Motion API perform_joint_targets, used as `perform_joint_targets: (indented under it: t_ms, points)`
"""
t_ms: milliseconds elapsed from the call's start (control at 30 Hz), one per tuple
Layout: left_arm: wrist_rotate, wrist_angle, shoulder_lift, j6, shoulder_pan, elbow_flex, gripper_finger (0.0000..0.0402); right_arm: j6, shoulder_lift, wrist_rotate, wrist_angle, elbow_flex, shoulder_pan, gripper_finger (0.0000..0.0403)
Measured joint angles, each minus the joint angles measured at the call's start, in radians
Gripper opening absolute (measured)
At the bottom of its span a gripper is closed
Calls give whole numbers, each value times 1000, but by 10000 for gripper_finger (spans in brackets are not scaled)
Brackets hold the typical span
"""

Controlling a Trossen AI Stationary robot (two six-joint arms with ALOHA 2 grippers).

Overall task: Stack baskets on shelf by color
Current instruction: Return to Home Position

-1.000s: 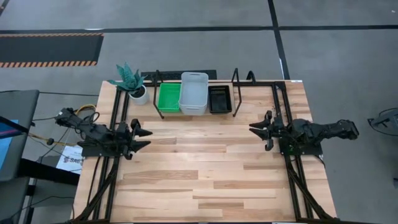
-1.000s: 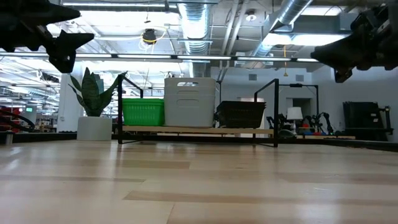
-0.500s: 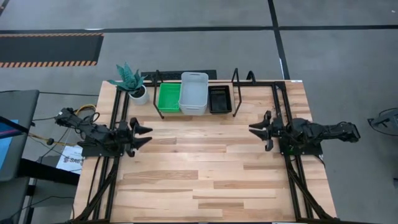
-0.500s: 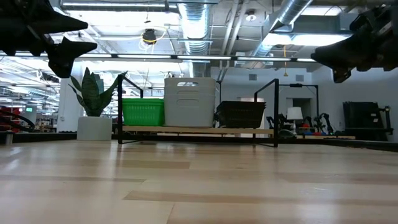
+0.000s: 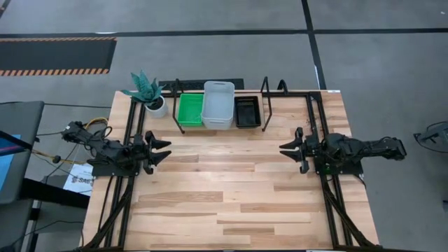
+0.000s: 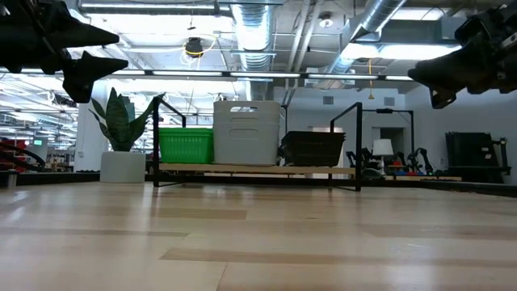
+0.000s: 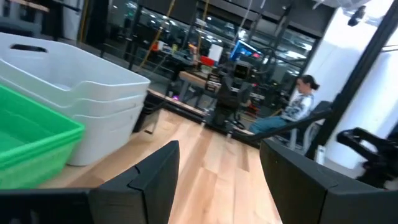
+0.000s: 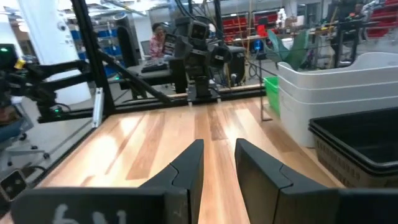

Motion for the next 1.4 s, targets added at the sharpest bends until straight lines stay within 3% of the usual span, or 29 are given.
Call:
perform_joint_targets:
  t_ms: [267,600,1400]
  points:
    - [-3,0,1,15,0,-1,212,-4,53,0,0,0,-55,118]
    - [-21,0,1,140,0,-1,213,47,79,0,4,-1,-75,118]
    - [-21,0,1,137,0,-1,212,68,79,1,7,-1,-75,118]
